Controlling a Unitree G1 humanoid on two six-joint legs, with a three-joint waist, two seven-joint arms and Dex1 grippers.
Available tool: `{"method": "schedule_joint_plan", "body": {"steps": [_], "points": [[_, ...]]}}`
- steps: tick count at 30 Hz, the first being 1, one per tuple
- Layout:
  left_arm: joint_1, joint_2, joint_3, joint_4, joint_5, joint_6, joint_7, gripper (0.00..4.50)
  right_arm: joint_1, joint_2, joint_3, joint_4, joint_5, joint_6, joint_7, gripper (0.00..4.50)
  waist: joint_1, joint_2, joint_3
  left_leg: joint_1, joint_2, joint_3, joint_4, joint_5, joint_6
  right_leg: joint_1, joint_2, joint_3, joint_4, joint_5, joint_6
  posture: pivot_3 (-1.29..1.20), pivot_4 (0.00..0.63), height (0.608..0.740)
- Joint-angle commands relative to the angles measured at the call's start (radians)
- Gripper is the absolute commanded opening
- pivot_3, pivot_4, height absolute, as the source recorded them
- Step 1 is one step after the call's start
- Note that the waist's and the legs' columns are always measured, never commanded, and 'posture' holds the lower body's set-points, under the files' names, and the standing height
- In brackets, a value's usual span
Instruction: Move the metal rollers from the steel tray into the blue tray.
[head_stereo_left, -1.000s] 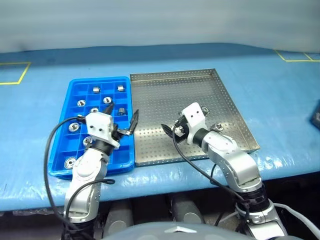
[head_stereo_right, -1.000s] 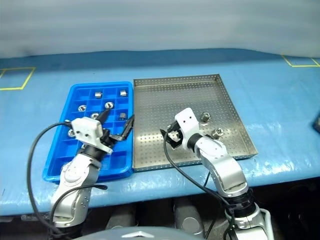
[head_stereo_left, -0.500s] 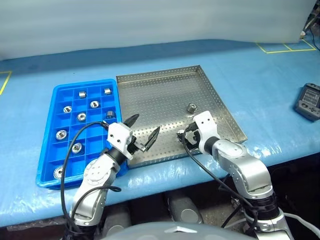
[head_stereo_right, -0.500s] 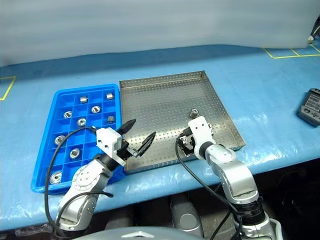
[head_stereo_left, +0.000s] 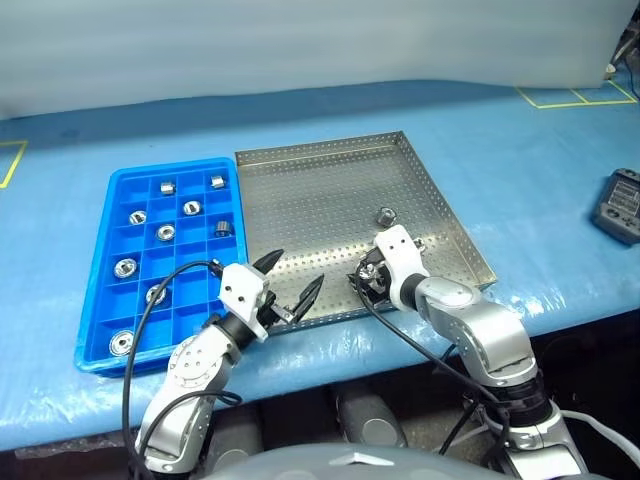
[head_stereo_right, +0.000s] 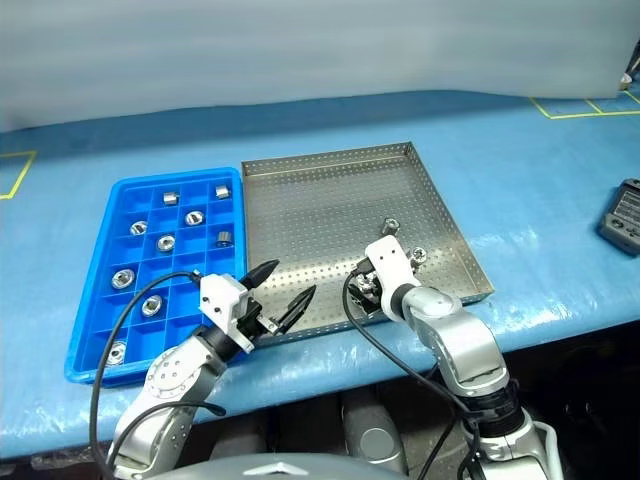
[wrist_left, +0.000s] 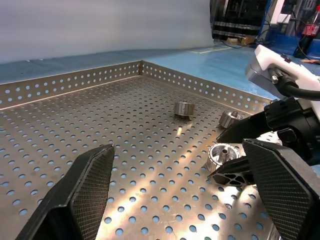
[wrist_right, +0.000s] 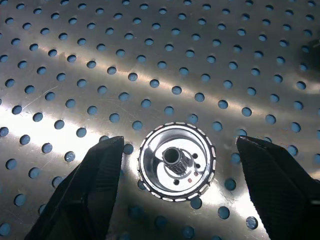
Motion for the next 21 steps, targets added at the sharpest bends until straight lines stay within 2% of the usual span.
{"method": "schedule_joint_plan", "body": {"steps": [1, 3, 4, 9, 15, 21], "points": [[0.003, 0.000, -0.007, -0.060, -0.007, -0.011, 0.006, 4.50, -0.015, -0.005, 0.009, -0.003, 0.001, 0.014, 0.004, 2.56, 0.005, 0.000, 0.000, 0.000, 0.000, 0.000, 0.000, 0.000, 0.000, 0.000, 0.000, 0.000, 0.000, 0.000, 0.000, -0.08, 0.150, 0.740], [0.005, 0.001, -0.007, -0.060, -0.006, -0.012, 0.008, 4.50, -0.024, -0.009, 0.015, -0.003, 0.001, 0.018, 0.007, 1.91, 0.008, 0.000, 0.000, 0.000, 0.000, 0.000, 0.000, 0.000, 0.000, 0.000, 0.000, 0.000, 0.000, 0.000, 0.000, -0.07, 0.150, 0.740], [0.006, 0.002, -0.007, -0.061, -0.005, -0.013, 0.010, 4.50, -0.030, -0.012, 0.019, -0.003, -0.001, 0.020, 0.008, 1.76, 0.008, 0.000, 0.000, 0.000, 0.000, 0.000, 0.000, 0.000, 0.000, 0.000, 0.000, 0.000, 0.000, 0.000, 0.000, -0.07, 0.150, 0.740], [0.011, -0.003, -0.002, -0.064, 0.011, -0.029, 0.032, 4.50, -0.081, 0.002, 0.028, -0.012, -0.005, -0.005, 0.004, 1.75, 0.009, 0.001, 0.000, 0.000, 0.000, 0.000, 0.000, 0.000, 0.000, 0.000, 0.000, 0.000, 0.000, 0.000, 0.000, -0.04, 0.150, 0.740], [0.033, -0.053, 0.057, -0.073, 0.043, -0.076, 0.134, 4.50, -0.231, 0.113, 0.070, 0.065, -0.018, -0.128, -0.002, 1.75, 0.019, 0.002, 0.002, 0.000, 0.000, 0.000, 0.000, 0.000, 0.000, -0.001, 0.000, 0.000, 0.000, 0.000, 0.000, 0.03, 0.150, 0.740], [0.077, -0.118, 0.142, -0.111, 0.098, -0.132, 0.266, 4.50, -0.366, 0.230, 0.131, 0.255, -0.038, -0.286, 0.033, 1.75, 0.073, 0.002, 0.002, 0.000, 0.000, -0.001, -0.002, 0.000, 0.000, -0.001, 0.001, -0.001, 0.000, 0.000, 0.000, 0.14, 0.150, 0.740]]}}
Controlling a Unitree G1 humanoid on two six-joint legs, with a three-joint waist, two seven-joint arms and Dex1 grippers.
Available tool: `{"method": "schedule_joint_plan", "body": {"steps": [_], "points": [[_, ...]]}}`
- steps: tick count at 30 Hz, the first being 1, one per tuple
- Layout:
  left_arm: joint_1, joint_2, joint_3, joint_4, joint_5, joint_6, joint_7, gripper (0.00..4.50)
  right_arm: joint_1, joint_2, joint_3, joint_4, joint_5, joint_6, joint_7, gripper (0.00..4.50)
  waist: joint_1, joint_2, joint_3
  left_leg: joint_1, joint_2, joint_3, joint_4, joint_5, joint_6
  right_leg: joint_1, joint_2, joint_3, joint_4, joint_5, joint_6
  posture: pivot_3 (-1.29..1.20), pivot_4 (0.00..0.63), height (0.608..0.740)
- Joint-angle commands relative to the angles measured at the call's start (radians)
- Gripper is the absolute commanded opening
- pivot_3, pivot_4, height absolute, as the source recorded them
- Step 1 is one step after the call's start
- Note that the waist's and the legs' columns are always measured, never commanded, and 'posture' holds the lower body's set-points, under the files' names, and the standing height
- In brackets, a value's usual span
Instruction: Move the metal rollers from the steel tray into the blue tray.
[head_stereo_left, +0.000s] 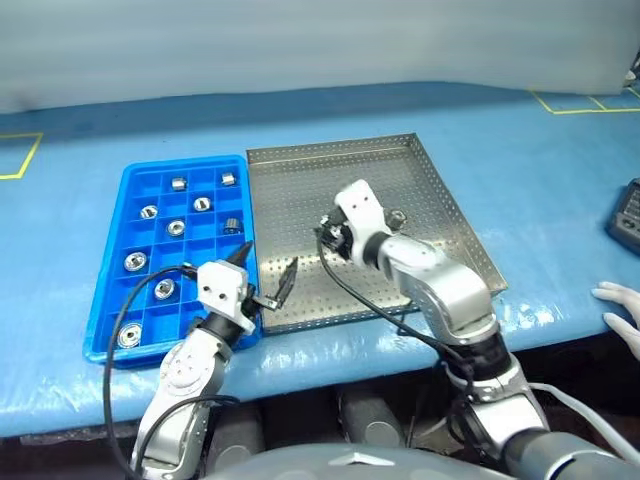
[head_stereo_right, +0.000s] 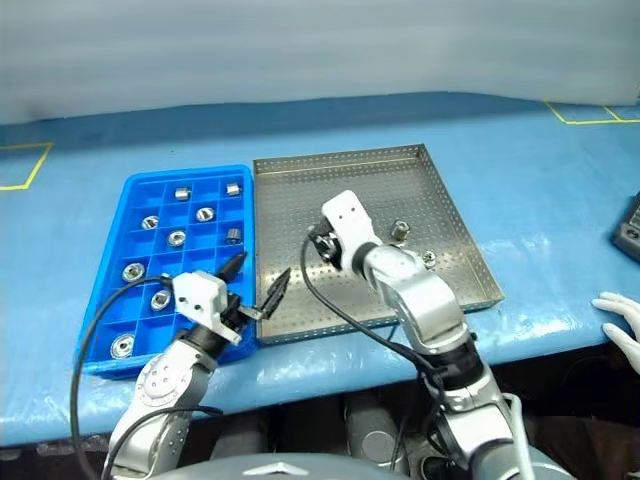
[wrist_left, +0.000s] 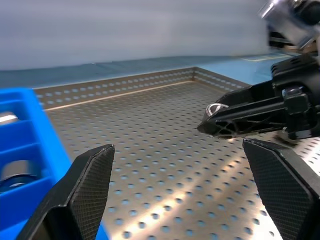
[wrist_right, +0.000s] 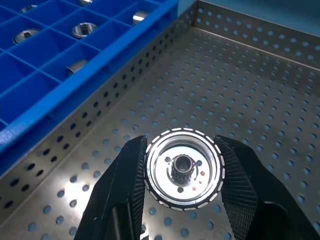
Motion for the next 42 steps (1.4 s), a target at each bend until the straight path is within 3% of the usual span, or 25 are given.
{"method": "schedule_joint_plan", "body": {"steps": [1, 7, 17, 25, 33, 40, 42], "points": [[0.022, -0.023, 0.043, -0.072, 0.031, -0.046, 0.064, 4.50, -0.055, 0.038, 0.025, 0.069, -0.017, -0.100, 0.024, 1.75, 0.027, 0.000, 0.000, 0.000, 0.000, 0.000, 0.000, 0.000, 0.000, 0.000, 0.000, 0.000, 0.000, 0.000, 0.000, 0.17, 0.150, 0.740], [0.105, -0.051, 0.099, -0.141, 0.074, -0.069, 0.138, 4.50, -0.134, 0.122, 0.073, 0.230, -0.035, -0.230, 0.081, 1.75, 0.097, 0.001, 0.000, -0.002, 0.000, 0.000, 0.000, 0.000, 0.000, -0.001, -0.001, -0.001, -0.001, 0.000, -0.001, 0.30, 0.150, 0.740], [0.226, -0.091, 0.115, -0.207, 0.100, -0.096, 0.189, 4.50, -0.183, 0.240, 0.095, 0.460, -0.056, -0.372, 0.164, 1.75, 0.174, 0.002, 0.001, -0.002, 0.000, 0.000, 0.000, 0.000, 0.000, -0.002, -0.001, -0.003, -0.001, -0.001, -0.002, 0.39, 0.150, 0.740], [0.229, -0.085, 0.110, -0.208, 0.093, -0.090, 0.183, 4.50, -0.207, 0.270, 0.055, 0.644, -0.083, -0.462, 0.169, 1.75, 0.200, 0.002, 0.002, -0.004, 0.000, 0.001, 0.000, 0.000, 0.000, -0.004, -0.001, -0.003, -0.002, -0.002, -0.003, 0.38, 0.150, 0.740], [0.202, -0.071, 0.109, -0.183, 0.073, -0.084, 0.154, 4.50, -0.184, 0.252, 0.034, 0.654, -0.101, -0.450, 0.175, 1.75, 0.201, 0.003, 0.002, -0.010, 0.000, 0.001, 0.000, 0.000, 0.000, -0.011, -0.001, -0.002, 0.000, -0.001, -0.002, 0.34, 0.150, 0.740], [0.168, -0.063, 0.109, -0.148, 0.063, -0.082, 0.126, 4.50, -0.148, 0.245, 0.027, 0.579, -0.091, -0.406, 0.191, 4.01, 0.201, 0.003, 0.002, -0.013, 0.000, 0.001, 0.001, 0.000, 0.000, -0.013, -0.001, -0.002, -0.001, -0.001, -0.002, 0.29, 0.150, 0.740], [0.152, -0.057, 0.105, -0.134, 0.055, -0.078, 0.111, 4.50, -0.135, 0.236, 0.007, 0.524, -0.087, -0.397, 0.179, 4.42, 0.199, 0.003, 0.002, -0.013, 0.000, 0.001, 0.001, 0.000, 0.000, -0.013, -0.001, -0.002, -0.001, -0.001, -0.002, 0.26, 0.150, 0.740]]}}
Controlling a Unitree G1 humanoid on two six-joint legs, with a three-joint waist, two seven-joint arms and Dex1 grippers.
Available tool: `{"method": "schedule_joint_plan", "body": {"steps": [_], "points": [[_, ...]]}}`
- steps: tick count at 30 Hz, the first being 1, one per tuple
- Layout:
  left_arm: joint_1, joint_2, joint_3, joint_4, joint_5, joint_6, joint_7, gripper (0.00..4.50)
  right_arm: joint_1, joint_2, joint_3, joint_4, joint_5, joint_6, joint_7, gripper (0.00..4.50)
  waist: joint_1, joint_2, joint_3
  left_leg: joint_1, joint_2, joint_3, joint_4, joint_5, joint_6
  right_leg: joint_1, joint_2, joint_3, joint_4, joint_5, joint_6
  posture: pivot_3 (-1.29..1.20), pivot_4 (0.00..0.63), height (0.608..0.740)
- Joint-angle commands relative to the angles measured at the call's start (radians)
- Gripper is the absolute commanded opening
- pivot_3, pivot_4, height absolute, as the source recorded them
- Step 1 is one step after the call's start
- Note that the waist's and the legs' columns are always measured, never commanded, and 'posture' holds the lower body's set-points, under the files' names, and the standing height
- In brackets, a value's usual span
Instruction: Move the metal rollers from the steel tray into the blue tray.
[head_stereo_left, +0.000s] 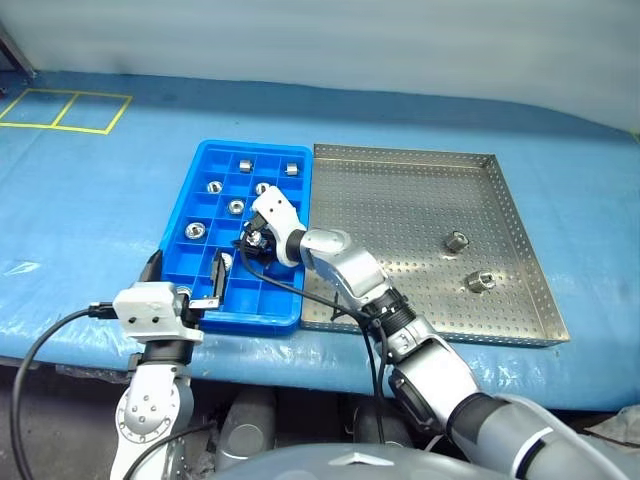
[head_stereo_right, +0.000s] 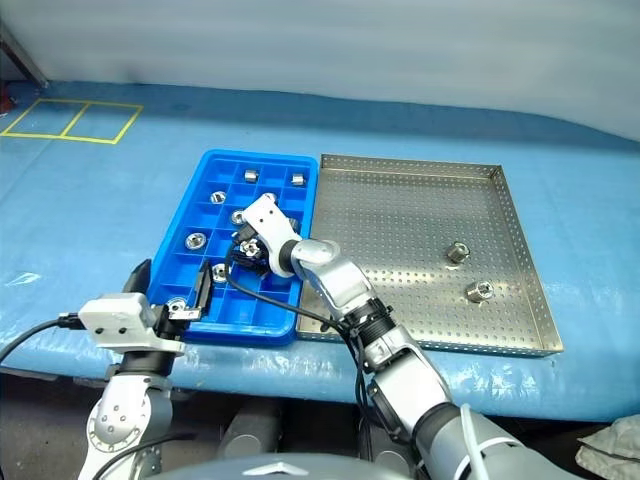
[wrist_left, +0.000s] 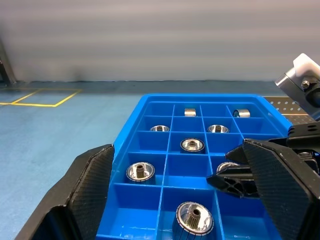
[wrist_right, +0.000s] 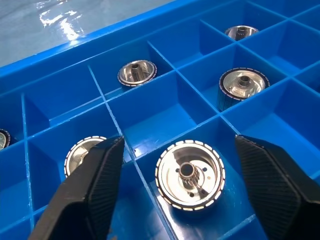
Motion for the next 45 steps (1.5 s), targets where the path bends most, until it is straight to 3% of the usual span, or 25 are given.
{"method": "schedule_joint_plan", "body": {"steps": [1, 7, 14, 24, 45], "points": [[-0.025, 0.013, -0.007, 0.012, -0.022, -0.008, -0.028, 4.50, 0.022, -0.019, -0.048, -0.117, 0.010, 0.019, -0.024, 4.42, 0.000, 0.000, 0.000, 0.000, 0.000, 0.000, 0.000, 0.000, 0.000, 0.000, 0.000, 0.000, 0.000, 0.000, 0.000, 0.26, 0.150, 0.740], [-0.099, 0.031, -0.033, 0.074, -0.051, 0.007, -0.073, 4.50, 0.072, -0.077, -0.178, -0.286, 0.009, 0.081, -0.149, 4.42, -0.020, 0.000, 0.000, 0.000, 0.000, 0.000, 0.002, 0.000, 0.000, 0.000, 0.000, 0.000, 0.001, 0.000, 0.001, 0.14, 0.150, 0.740], [-0.160, 0.041, -0.056, 0.124, -0.072, 0.021, -0.108, 4.50, 0.173, -0.144, -0.295, -0.423, 0.003, 0.172, -0.262, 4.42, -0.077, 0.001, 0.000, 0.000, 0.000, 0.000, 0.001, 0.000, 0.000, 0.000, 0.000, 0.001, 0.001, 0.001, 0.001, 0.06, 0.150, 0.740], [-0.199, 0.050, -0.067, 0.152, -0.085, 0.036, -0.133, 4.50, 0.277, -0.176, -0.378, -0.474, -0.037, 0.237, -0.423, 4.42, -0.153, 0.003, -0.001, 0.000, 0.000, 0.001, 0.003, 0.000, 0.000, 0.001, 0.000, 0.002, 0.003, 0.005, 0.006, 0.01, 0.150, 0.740], [-0.197, 0.060, -0.059, 0.137, -0.088, 0.052, -0.145, 4.50, 0.343, -0.174, -0.486, -0.511, -0.005, 0.220, -0.521, 4.42, -0.158, 0.005, -0.002, 0.000, 0.000, 0.001, 0.004, 0.000, 0.000, 0.001, 0.000, 0.003, 0.002, 0.006, 0.008, 0.01, 0.150, 0.740]]}}
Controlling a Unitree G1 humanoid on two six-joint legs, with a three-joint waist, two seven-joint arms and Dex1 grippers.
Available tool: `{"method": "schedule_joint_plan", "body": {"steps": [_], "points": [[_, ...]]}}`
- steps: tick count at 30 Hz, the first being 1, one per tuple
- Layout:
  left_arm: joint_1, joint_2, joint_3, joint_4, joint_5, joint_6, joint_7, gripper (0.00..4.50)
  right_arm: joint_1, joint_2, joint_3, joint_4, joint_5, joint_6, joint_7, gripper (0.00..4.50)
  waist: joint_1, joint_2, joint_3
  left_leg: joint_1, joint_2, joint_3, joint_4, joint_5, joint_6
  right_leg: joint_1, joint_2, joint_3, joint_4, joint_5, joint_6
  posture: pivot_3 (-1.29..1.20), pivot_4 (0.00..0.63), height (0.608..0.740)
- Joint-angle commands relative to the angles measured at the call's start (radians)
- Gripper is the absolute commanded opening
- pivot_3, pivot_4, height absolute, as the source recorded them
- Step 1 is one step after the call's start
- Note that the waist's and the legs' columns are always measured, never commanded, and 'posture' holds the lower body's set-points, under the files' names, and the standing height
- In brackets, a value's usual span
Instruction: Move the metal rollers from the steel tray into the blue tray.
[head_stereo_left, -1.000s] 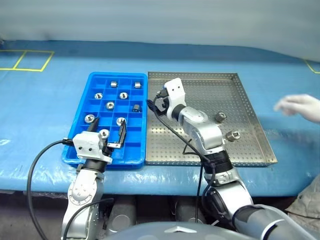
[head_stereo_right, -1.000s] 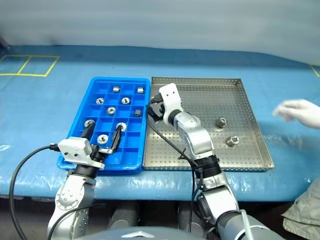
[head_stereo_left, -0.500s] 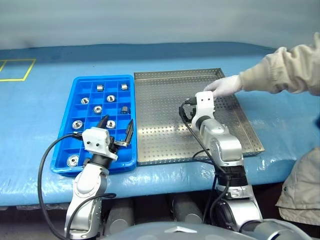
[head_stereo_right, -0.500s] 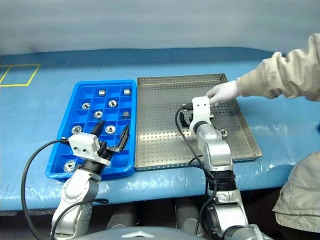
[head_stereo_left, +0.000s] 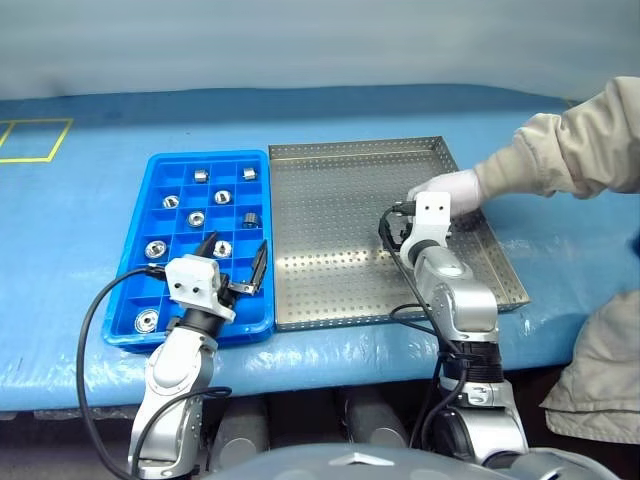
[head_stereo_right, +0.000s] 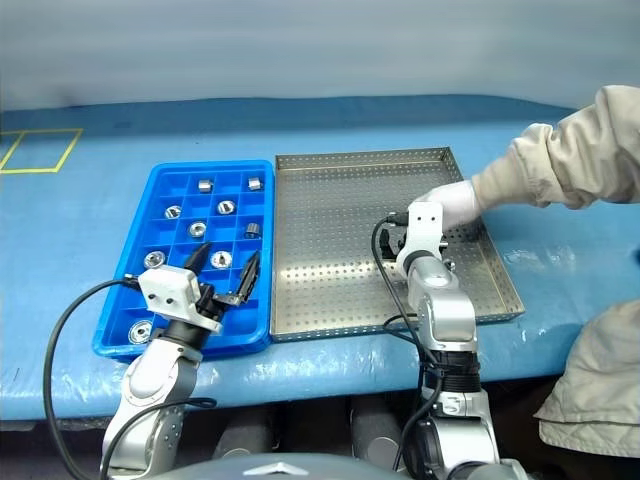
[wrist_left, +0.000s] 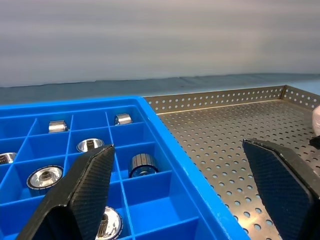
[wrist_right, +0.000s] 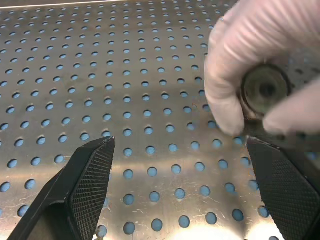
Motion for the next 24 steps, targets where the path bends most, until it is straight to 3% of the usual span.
{"method": "schedule_joint_plan", "body": {"steps": [1, 24], "points": [[-0.005, 0.005, -0.002, -0.025, -0.015, -0.002, -0.007, 4.50, 0.001, -0.001, -0.012, -0.056, 0.010, -0.012, -0.006, 4.42, 0.000, 0.000, 0.000, 0.000, 0.000, 0.000, 0.000, 0.000, 0.000, 0.000, 0.000, 0.000, 0.000, 0.000, 0.000, 0.01, 0.150, 0.740], [-0.011, 0.001, -0.009, -0.037, -0.006, 0.012, 0.004, 4.50, -0.006, 0.004, 0.012, -0.069, 0.030, -0.007, 0.005, 4.42, -0.001, 0.001, -0.001, 0.000, 0.000, 0.000, 0.000, 0.000, 0.000, 0.000, 0.000, 0.000, 0.000, 0.000, 0.001, 0.02, 0.150, 0.740]]}}
